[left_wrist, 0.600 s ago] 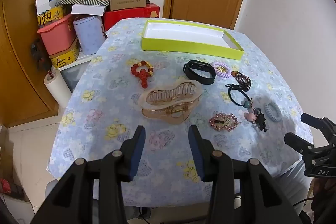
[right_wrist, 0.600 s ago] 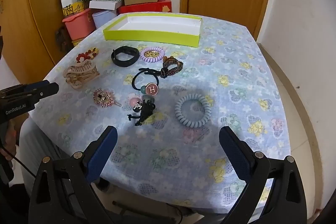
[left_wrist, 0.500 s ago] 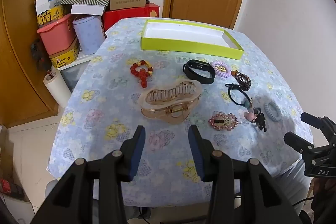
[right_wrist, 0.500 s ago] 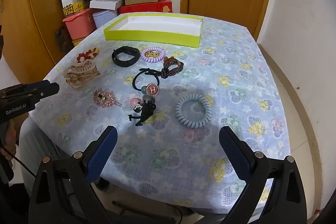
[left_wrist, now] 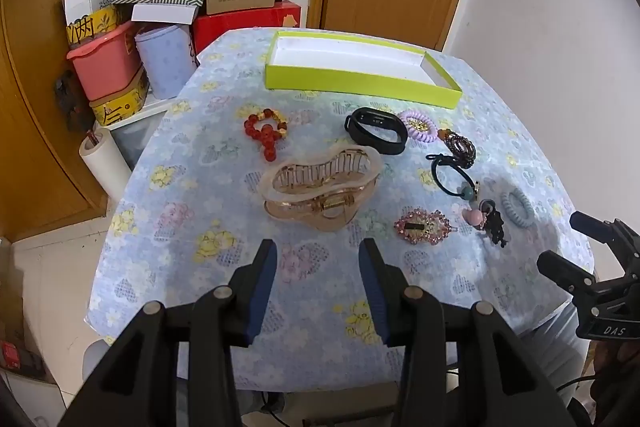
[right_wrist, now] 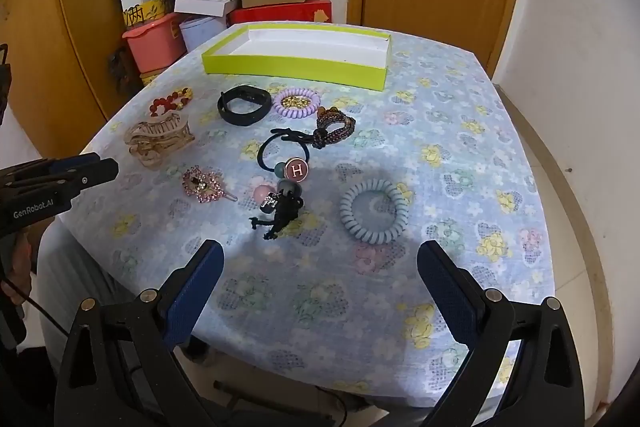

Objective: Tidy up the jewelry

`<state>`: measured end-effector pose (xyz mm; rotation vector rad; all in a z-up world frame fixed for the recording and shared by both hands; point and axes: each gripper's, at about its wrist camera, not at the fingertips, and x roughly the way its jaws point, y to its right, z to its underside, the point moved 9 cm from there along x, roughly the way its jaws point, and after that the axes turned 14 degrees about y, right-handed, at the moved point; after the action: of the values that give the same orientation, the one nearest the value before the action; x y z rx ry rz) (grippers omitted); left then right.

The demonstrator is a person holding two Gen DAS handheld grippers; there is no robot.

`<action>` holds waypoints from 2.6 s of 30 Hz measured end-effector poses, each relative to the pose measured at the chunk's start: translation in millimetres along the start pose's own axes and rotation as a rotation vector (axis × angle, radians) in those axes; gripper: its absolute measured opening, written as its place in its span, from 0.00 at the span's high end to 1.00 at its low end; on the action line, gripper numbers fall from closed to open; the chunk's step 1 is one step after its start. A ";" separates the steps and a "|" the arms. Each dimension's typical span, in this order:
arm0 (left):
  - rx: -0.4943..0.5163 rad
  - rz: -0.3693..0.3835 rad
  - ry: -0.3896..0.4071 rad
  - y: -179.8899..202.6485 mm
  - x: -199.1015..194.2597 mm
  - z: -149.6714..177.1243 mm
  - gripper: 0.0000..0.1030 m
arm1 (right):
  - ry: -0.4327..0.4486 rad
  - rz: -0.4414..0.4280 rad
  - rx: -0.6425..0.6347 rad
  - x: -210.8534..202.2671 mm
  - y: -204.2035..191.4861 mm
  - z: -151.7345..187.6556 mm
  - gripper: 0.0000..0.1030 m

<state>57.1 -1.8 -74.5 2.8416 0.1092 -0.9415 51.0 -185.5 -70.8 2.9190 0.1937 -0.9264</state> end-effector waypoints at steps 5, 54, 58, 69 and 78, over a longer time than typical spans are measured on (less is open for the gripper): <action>0.009 0.005 -0.004 1.0 -0.2 0.8 0.57 | -0.004 0.001 0.003 0.8 0.4 0.4 0.05; 0.019 0.009 -0.016 7.5 0.5 2.6 0.57 | 0.000 -0.001 0.003 -0.5 1.0 -0.2 0.05; 0.025 0.008 -0.017 7.8 0.2 2.6 0.57 | 0.001 -0.001 0.003 -0.2 0.8 -0.1 0.05; 0.039 0.004 -0.020 8.7 0.5 3.2 0.57 | 0.007 -0.004 0.005 -2.1 0.6 -2.6 0.05; 0.017 0.008 -0.021 1.8 4.0 1.7 0.57 | 0.012 -0.003 0.003 -1.0 1.1 -5.0 0.05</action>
<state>59.4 -3.7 -78.0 2.8446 0.0878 -0.9748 53.2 -186.1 -66.1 2.9281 0.1976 -0.9104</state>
